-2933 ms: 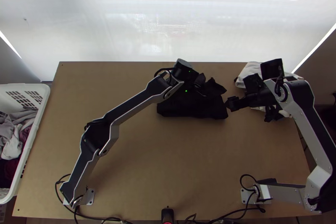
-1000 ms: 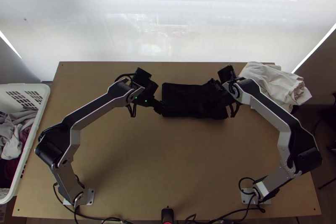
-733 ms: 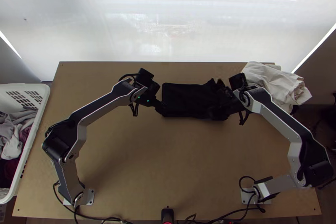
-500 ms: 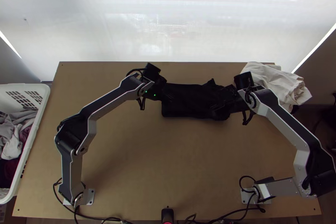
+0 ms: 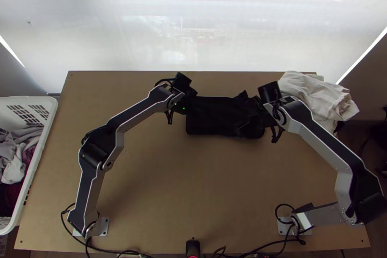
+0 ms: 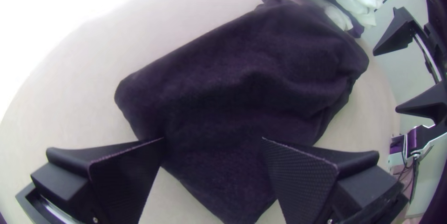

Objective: Fold the t-shirt

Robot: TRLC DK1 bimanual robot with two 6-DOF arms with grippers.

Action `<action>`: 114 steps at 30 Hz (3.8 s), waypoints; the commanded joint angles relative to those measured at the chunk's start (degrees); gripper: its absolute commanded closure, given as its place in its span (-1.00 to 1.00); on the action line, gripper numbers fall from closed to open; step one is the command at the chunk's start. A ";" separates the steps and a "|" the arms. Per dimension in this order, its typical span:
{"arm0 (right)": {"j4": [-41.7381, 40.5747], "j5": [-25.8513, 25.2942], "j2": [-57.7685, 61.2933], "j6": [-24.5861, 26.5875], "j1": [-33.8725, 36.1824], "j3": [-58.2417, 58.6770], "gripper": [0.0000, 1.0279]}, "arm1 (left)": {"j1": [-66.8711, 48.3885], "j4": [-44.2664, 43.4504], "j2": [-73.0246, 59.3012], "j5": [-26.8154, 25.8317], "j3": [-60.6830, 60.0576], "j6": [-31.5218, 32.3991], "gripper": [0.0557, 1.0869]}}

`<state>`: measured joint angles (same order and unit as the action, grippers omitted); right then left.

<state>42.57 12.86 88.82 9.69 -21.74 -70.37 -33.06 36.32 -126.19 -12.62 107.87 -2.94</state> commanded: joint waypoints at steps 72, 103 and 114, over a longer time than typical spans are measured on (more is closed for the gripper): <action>-19.01 -23.41 3.38 6.30 -6.12 -9.88 0.95 | 16.27 6.49 28.81 0.49 -15.24 -3.39 -0.89; -12.77 -3.11 -8.22 -4.60 44.94 -28.16 0.95 | 27.08 4.03 48.06 1.20 -41.08 -2.95 -0.89; -13.04 5.33 1.54 -4.07 61.55 -35.19 0.95 | 28.93 2.71 48.76 1.11 -45.12 -4.18 -0.89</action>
<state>29.67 14.41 84.71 5.43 31.31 -101.06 -5.10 39.97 -77.84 -11.35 65.21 -6.52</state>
